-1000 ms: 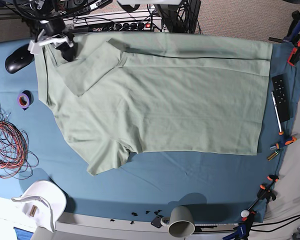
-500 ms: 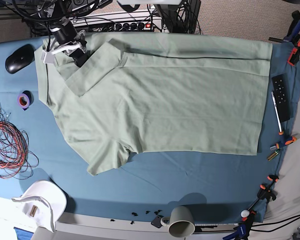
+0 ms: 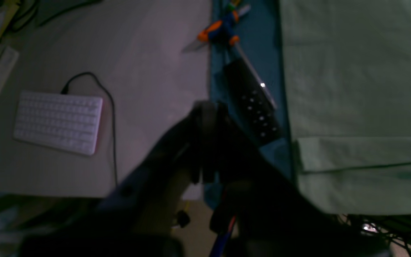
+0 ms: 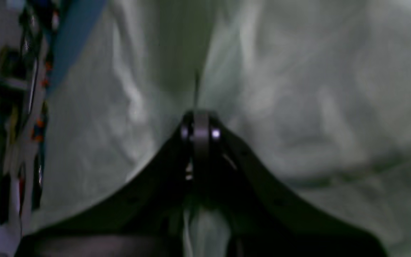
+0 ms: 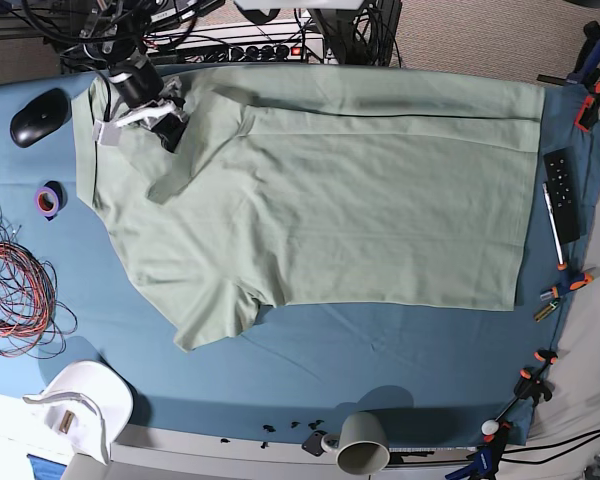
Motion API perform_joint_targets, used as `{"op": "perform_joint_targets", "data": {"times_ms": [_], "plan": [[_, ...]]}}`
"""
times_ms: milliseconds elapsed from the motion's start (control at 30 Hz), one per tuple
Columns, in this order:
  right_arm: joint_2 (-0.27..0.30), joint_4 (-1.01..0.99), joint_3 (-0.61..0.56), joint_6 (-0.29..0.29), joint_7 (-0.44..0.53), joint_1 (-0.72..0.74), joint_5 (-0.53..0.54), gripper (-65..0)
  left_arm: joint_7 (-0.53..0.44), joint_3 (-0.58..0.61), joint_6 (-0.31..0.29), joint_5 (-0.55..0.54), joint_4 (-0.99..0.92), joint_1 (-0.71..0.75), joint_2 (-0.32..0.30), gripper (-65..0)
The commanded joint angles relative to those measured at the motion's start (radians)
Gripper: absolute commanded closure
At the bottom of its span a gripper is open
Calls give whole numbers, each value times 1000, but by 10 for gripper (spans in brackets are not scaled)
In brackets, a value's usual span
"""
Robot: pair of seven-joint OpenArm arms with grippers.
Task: Fold the T-shirt properly
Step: 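Grasp the sleeve nearest the right gripper and lift it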
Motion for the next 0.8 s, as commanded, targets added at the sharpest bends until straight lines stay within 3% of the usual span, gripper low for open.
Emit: {"op": "perform_joint_targets", "data": {"times_ms": [0, 400, 633, 767], "plan": [[6, 13, 2, -3, 11, -2, 7, 0, -19, -10, 5, -3, 11, 4, -19, 0], [6, 80, 2, -3, -36, -14, 1, 0, -19, -10, 5, -3, 11, 34, -19, 0], [6, 329, 2, -69, -26, -91, -148, 0, -19, -10, 5, -11, 11, 34, -19, 0], [6, 354, 2, -86, -12, -92, -212, 0, -19, -10, 5, -11, 11, 34, -19, 0]]}}
